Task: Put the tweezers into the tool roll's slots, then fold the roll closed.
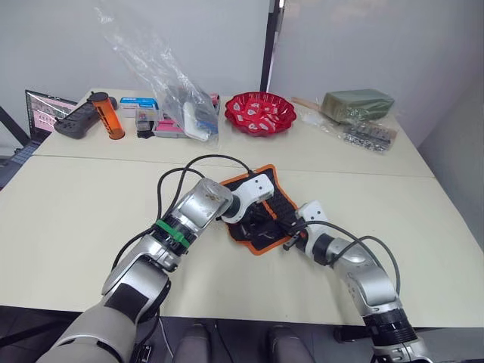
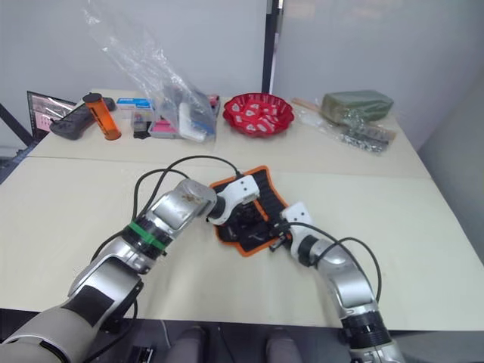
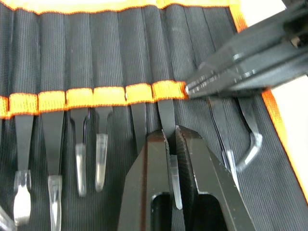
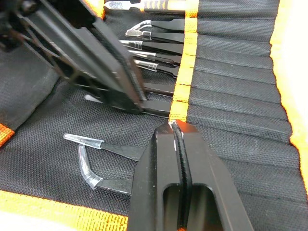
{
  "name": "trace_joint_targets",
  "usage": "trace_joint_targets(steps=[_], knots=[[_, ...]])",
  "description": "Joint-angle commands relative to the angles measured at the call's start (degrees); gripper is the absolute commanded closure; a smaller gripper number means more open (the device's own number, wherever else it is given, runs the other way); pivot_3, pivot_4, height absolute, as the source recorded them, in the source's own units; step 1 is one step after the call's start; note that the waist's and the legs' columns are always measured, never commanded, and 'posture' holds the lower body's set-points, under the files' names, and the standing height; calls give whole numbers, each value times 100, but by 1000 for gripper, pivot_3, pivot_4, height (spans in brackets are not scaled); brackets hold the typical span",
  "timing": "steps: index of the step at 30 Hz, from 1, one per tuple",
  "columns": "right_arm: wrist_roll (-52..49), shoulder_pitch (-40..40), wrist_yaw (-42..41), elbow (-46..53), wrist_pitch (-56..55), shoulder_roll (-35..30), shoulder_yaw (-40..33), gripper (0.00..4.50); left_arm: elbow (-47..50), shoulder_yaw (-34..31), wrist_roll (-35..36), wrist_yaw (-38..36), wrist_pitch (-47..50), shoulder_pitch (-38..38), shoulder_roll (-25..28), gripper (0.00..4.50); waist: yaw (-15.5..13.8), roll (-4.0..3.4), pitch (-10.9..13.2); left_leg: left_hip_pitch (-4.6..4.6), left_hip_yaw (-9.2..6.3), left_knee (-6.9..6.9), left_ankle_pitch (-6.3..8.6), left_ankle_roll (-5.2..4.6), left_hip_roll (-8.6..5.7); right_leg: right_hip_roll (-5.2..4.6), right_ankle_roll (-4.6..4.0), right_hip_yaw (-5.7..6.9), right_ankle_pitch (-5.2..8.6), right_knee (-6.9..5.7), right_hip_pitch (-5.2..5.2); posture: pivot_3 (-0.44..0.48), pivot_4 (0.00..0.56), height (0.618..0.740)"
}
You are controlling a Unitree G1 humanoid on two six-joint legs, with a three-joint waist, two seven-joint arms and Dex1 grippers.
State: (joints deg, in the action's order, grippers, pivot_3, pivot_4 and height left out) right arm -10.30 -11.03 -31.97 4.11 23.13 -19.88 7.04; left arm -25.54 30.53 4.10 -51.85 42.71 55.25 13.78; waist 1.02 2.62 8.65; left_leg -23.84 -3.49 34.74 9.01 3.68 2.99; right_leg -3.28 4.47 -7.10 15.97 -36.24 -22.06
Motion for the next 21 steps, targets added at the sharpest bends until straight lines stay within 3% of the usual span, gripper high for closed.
trace_joint_targets(steps=[1,4,9,15,21], knots=[[80,330,-14,-274,484,-61,179,4500,-202,-72,-238,89,-347,259,-132,4484,-9,0,0,0,0,4,0,0,-2,0,0,-2,0,2,1,0,150,740],[85,337,-2,-258,513,-56,165,4500,-209,-100,-313,46,-361,248,-112,4484,-14,0,0,-1,0,11,-1,-2,-5,-3,-29,-8,16,6,3,0,150,740],[88,327,2,-276,515,-39,169,4500,136,-208,-310,-75,-186,129,98,2777,19,0,0,-3,0,10,-5,-8,-7,-3,-27,-10,15,-1,4,0,150,740],[97,226,-51,-400,479,-28,196,4500,1232,-728,189,-301,646,-59,511,780,112,-3,0,-3,-3,-7,-4,-10,-6,-2,11,-9,-3,-11,-6,0,150,740],[100,110,-133,-525,444,-45,242,4500,2255,-1444,636,-230,1094,-415,1027,780,156,-5,1,-3,-3,-4,-3,-11,-6,-2,12,-9,-3,-16,-5,0,150,740]])
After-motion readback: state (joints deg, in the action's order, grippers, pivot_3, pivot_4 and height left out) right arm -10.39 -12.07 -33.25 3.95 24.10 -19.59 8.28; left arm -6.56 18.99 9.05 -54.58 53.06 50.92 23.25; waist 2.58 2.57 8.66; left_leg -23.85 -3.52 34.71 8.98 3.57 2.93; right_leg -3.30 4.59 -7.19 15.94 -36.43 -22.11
